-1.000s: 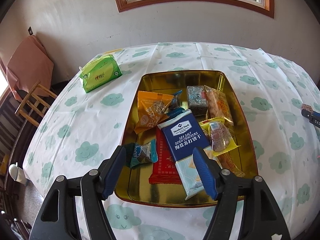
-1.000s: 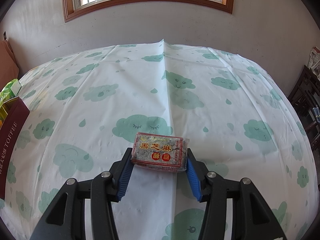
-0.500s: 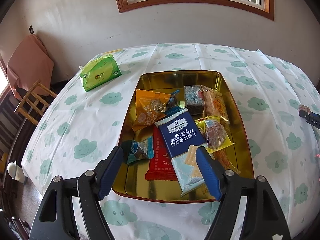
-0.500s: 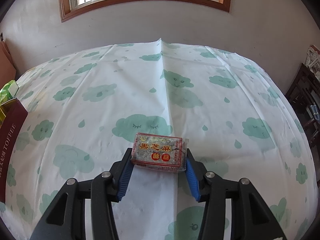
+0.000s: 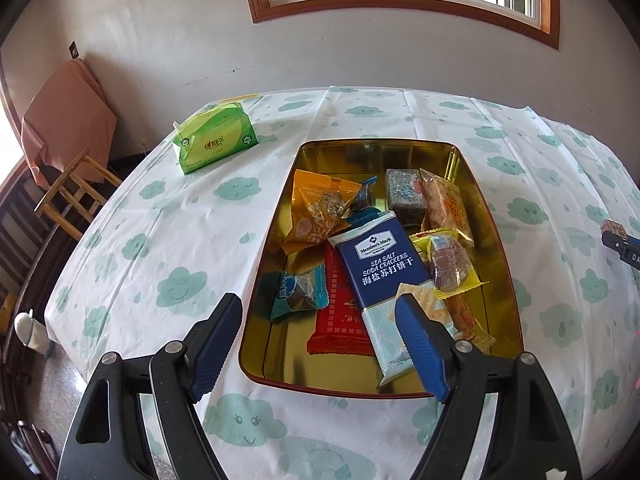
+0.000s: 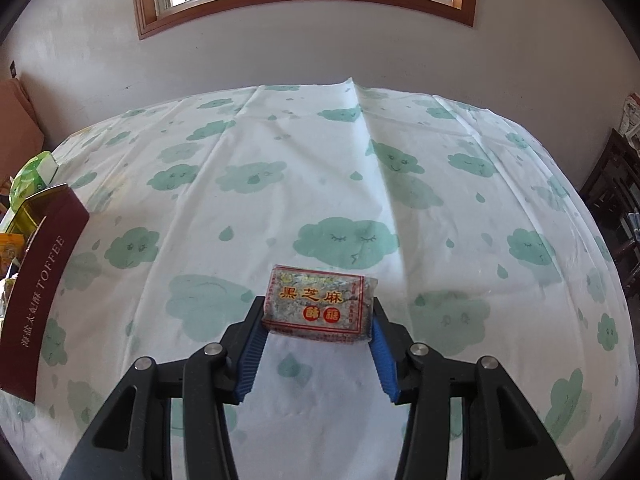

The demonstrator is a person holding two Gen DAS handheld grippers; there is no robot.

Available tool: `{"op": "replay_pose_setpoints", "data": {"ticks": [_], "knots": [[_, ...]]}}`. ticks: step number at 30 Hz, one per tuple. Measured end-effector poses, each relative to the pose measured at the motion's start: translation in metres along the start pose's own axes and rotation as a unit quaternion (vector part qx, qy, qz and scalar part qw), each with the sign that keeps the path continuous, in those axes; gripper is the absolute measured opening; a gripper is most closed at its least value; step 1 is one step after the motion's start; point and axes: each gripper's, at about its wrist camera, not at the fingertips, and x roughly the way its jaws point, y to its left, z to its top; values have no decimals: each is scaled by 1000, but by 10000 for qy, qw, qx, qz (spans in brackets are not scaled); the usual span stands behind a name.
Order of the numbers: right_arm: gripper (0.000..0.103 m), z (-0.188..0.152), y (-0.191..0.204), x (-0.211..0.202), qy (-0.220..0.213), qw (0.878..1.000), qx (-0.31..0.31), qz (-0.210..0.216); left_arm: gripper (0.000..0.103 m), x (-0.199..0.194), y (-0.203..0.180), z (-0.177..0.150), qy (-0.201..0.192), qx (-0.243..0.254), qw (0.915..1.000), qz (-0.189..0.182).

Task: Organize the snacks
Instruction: 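Lift the open left tool away from the tin, then carry the red sesame candy box into the tin and open the right tool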

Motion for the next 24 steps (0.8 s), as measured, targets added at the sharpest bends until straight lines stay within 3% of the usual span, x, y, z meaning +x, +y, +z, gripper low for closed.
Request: {"op": "replay_pose_setpoints", "data": {"ticks": [9, 24], "knots": [[49, 2, 65, -33, -184, 9966, -416, 687, 76, 1, 16, -4, 20, -180, 9998, 54], [49, 4, 175, -71, -318, 9801, -1099, 1624, 81, 1, 44, -11, 45, -425, 9989, 196]]}}
